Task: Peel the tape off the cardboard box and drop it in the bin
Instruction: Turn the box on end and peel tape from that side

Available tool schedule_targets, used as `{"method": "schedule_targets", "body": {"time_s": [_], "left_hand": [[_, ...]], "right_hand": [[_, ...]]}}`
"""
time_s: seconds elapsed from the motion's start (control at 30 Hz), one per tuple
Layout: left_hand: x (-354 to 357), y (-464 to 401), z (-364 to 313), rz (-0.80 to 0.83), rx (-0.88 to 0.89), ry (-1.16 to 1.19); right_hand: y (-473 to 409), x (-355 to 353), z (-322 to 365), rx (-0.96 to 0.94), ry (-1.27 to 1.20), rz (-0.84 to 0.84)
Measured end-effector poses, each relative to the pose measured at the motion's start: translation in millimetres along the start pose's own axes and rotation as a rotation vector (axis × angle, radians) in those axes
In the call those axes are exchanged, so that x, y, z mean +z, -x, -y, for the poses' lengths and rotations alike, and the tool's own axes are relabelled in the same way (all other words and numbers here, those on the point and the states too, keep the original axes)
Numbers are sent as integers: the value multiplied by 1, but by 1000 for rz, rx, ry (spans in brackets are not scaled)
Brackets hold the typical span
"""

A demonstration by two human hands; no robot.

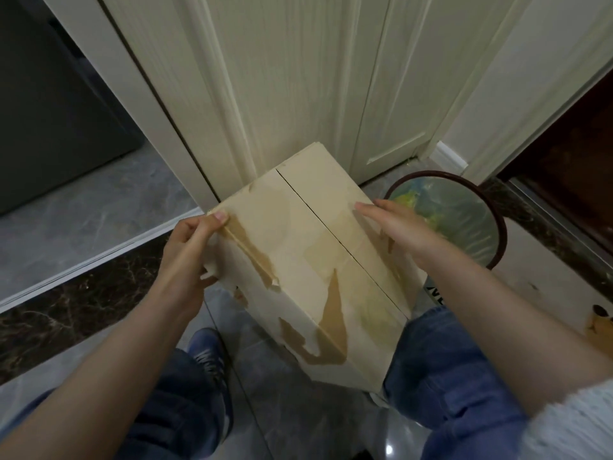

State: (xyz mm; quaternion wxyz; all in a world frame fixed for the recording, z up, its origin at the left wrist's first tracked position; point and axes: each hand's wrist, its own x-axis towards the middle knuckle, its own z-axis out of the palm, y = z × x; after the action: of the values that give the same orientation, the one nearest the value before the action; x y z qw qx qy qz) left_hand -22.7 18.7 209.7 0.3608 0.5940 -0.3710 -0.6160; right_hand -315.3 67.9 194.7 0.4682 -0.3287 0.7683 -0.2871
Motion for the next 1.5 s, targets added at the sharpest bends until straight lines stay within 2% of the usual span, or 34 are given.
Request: {"method": "schedule_targets", "body": {"time_s": [0.1,0.27,0.47,0.6,0.77,0.9,1.03,1.13,1.2,1.3,1.4,1.5], "left_hand": [[-13,-3,-3,15,-32,10],[-42,-22,4,-29,-163,17],[-44,-22,-6,-40,-172,44],[-31,-9,-18,-77,-193,73],[-15,5,-28,-11,-76,224],[-14,1,-21,129,-120,295],[-15,4,-21,58,-152,237],[-23,4,-25,127,-101,206],[-26,4,-23,171,-131,160],[-22,5,-18,115,-179,88],[-17,2,-7,62,-125,49],[-20,-4,-3,85,-52,52]], "right_hand": [[2,3,4,58,3,93],[10,14,3,101,63,133],[21,27,4,99,-104,217],[32,31,5,111,-120,266],[46,28,8,5,-127,209],[56,20,12,-41,-111,118],[63,8,13,-43,-104,61],[70,1,14,-72,-141,17],[74,0,14,-84,-184,4],[76,2,12,-103,-195,-3],[80,10,9,-129,-215,-29],[81,11,6,-106,-269,-60]]}}
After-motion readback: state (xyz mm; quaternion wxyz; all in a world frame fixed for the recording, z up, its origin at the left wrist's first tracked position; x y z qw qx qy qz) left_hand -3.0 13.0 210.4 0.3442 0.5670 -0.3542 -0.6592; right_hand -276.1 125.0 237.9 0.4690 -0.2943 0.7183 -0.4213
